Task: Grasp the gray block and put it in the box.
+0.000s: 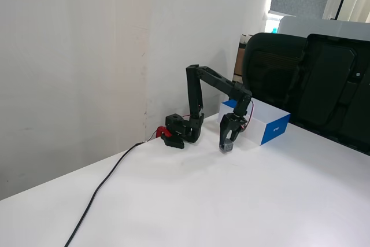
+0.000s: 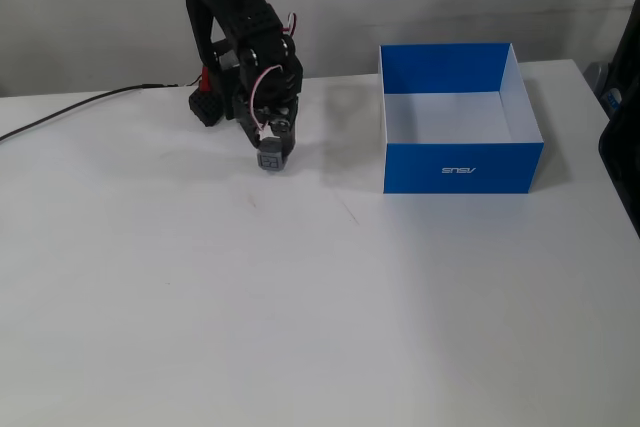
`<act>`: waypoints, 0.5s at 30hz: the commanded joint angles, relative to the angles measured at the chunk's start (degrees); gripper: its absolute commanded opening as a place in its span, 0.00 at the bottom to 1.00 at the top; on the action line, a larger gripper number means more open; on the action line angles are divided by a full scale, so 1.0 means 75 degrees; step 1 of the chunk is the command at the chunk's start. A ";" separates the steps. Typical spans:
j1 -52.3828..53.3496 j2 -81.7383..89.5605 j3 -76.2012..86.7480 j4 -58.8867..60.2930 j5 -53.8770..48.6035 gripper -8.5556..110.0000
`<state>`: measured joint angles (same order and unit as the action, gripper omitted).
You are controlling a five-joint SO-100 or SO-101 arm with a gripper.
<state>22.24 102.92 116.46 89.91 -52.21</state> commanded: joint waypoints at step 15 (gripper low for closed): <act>0.0773 -0.0211 -0.4746 0.1770 0.1910 0.07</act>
<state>25.14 101.95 93.16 99.49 -41.22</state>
